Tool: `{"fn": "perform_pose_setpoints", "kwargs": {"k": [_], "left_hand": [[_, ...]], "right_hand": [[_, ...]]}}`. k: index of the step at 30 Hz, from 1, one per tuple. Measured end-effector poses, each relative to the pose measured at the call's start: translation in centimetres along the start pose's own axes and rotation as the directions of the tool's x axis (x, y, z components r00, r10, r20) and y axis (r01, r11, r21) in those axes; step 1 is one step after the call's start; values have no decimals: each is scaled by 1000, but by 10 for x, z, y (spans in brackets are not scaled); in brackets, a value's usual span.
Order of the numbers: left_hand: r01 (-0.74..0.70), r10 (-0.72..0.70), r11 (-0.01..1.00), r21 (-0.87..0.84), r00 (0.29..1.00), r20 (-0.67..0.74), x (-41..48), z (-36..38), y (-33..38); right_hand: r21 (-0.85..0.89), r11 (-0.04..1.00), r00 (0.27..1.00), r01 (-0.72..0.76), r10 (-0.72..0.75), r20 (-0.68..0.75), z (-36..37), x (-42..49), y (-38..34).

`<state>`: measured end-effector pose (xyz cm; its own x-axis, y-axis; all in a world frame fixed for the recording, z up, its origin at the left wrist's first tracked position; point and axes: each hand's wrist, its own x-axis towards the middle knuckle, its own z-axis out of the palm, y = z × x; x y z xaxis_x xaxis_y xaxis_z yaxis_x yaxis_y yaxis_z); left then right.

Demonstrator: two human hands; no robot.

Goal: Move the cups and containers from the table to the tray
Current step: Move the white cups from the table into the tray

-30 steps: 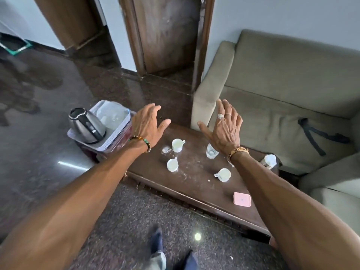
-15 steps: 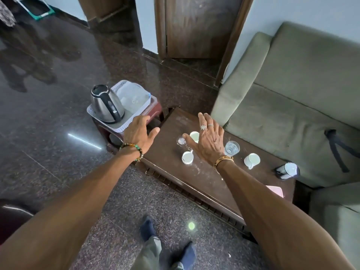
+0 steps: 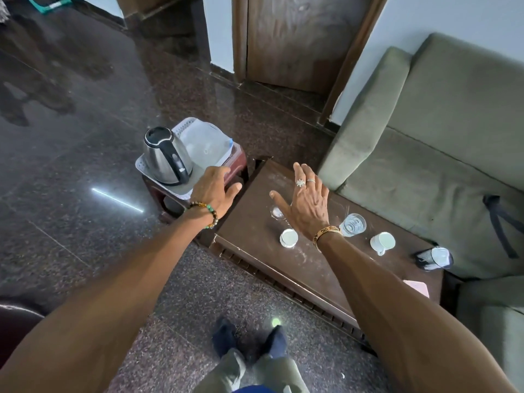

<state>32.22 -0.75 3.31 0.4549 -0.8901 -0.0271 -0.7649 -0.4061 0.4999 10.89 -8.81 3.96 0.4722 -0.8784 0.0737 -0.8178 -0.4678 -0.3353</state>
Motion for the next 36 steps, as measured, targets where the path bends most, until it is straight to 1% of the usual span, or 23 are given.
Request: {"fn": "perform_pose_setpoints", "kwargs": {"k": [3, 6, 9, 14, 17, 20, 24, 29, 31, 33, 36], "left_hand": [[20, -20, 1000, -21, 999, 44, 2, 29, -10], [68, -67, 998, 0, 993, 95, 5, 66, -22], [111, -112, 994, 11, 983, 145, 7, 102, -30], [156, -152, 988, 7, 951, 271, 12, 153, -33], [147, -146, 989, 24, 923, 356, 20, 177, -28], [161, -163, 986, 41, 896, 412, 32, 212, -28], [160, -142, 987, 6, 856, 496, 39, 266, -26], [177, -135, 984, -10, 787, 602, 38, 331, -19], [177, -125, 984, -19, 761, 637, 37, 353, -18], [202, -121, 978, -48, 742, 660, 34, 370, -19], [269, -141, 959, -93, 734, 664, 33, 386, -22]], "right_hand": [[4, 1000, 998, -27, 27, 64, 25, -1, 8], [6, 999, 988, -54, 52, 146, 56, 0, 24], [-14, 998, 978, -55, 56, 200, 85, 2, 47], [-47, 992, 949, -118, 126, 289, 119, 5, 85], [-40, 984, 933, -171, 175, 313, 134, 11, 104], [-49, 967, 901, -249, 250, 355, 157, 21, 124], [-80, 959, 857, -273, 281, 433, 194, 21, 151], [-48, 934, 751, -355, 315, 580, 240, 17, 180], [-19, 916, 715, -401, 326, 618, 255, 13, 187], [8, 910, 706, -415, 317, 633, 268, 11, 192], [65, 901, 720, -429, 297, 627, 285, 11, 196]]}}
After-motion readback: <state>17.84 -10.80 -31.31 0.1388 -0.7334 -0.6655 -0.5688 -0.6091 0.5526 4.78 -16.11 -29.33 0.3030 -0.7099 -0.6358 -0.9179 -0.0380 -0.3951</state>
